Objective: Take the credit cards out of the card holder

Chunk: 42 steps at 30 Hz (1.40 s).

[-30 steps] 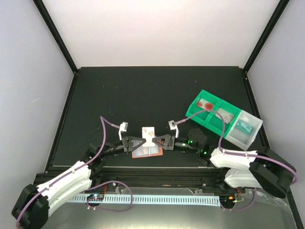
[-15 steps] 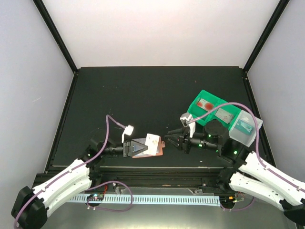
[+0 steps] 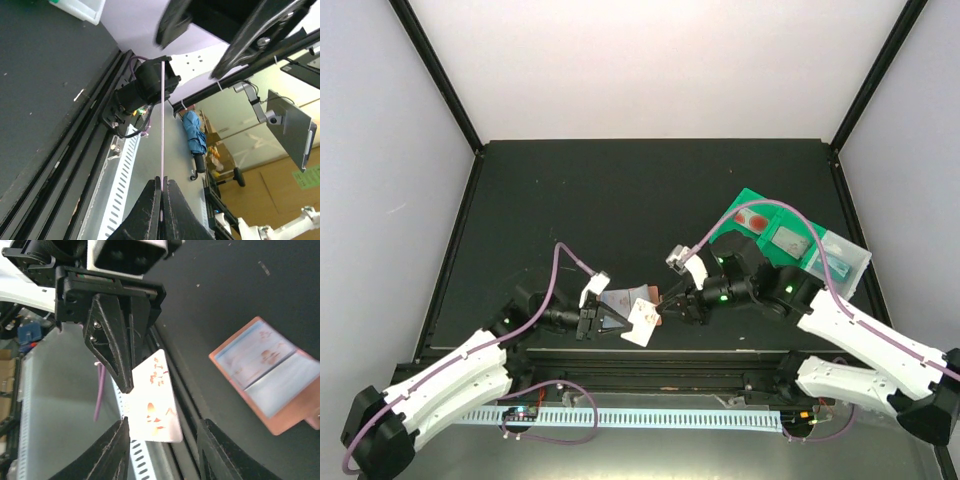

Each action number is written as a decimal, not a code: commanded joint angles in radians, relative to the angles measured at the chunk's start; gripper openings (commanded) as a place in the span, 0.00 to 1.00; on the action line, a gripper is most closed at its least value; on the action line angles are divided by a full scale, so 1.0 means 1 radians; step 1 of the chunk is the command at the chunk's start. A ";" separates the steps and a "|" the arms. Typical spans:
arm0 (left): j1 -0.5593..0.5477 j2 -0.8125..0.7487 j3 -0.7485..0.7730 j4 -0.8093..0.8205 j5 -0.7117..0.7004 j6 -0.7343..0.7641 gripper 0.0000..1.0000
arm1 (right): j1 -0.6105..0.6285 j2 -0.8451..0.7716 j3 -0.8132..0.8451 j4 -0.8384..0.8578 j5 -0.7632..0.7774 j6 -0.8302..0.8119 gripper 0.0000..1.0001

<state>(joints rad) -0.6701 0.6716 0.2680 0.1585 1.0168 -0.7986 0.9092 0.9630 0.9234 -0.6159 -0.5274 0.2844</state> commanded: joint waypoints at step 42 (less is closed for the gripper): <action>-0.033 -0.204 0.225 -0.552 -0.687 0.230 0.99 | -0.144 -0.048 -0.135 0.254 0.257 0.257 0.01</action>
<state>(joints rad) -0.6983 0.5064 0.4583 -0.2928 0.5079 -0.6033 0.8120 0.9569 0.7872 -0.3889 -0.4236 0.4828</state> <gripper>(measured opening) 0.989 0.014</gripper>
